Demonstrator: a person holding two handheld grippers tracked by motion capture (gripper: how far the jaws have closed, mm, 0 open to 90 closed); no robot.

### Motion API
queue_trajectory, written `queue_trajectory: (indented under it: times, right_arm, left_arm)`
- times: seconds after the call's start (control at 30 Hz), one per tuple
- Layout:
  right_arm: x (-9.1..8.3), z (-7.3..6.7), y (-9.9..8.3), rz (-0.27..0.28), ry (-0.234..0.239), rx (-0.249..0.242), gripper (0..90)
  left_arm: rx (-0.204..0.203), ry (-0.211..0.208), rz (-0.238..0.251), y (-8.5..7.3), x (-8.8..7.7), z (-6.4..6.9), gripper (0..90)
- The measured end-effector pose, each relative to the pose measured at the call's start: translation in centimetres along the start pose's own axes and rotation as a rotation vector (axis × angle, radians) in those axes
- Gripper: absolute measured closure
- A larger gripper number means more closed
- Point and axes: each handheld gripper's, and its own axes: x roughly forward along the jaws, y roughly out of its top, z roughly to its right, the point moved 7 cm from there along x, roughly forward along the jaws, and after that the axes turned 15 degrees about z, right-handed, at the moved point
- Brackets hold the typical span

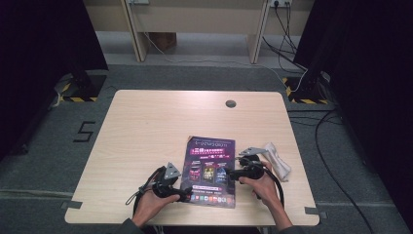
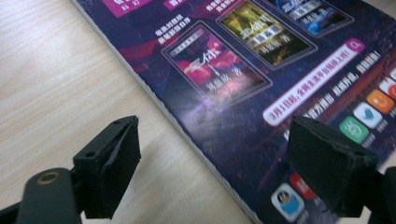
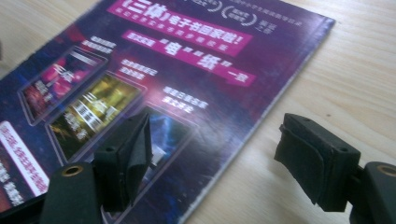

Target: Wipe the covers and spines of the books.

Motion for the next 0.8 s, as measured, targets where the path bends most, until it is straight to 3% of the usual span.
queue_trajectory:
  times: [0.33, 0.53, 0.8]
  right_arm:
    - [0.9, -1.0, -0.6, -0.005, 0.018, 0.035, 23.5]
    - [1.2, -1.4, -0.6, 0.007, 0.016, 0.019, 19.6]
    - [1.0, -1.9, -0.9, -0.003, 0.002, -0.01, 20.6]
  left_arm:
    - [0.005, -0.016, -0.011, 0.1, 0.9, 0.2, 17.7]
    - [-0.011, -0.045, -0.011, 0.1, 1.2, 0.7, 20.2]
    - [0.008, -0.046, -0.021, 0.1, 1.0, 1.1, 19.8]
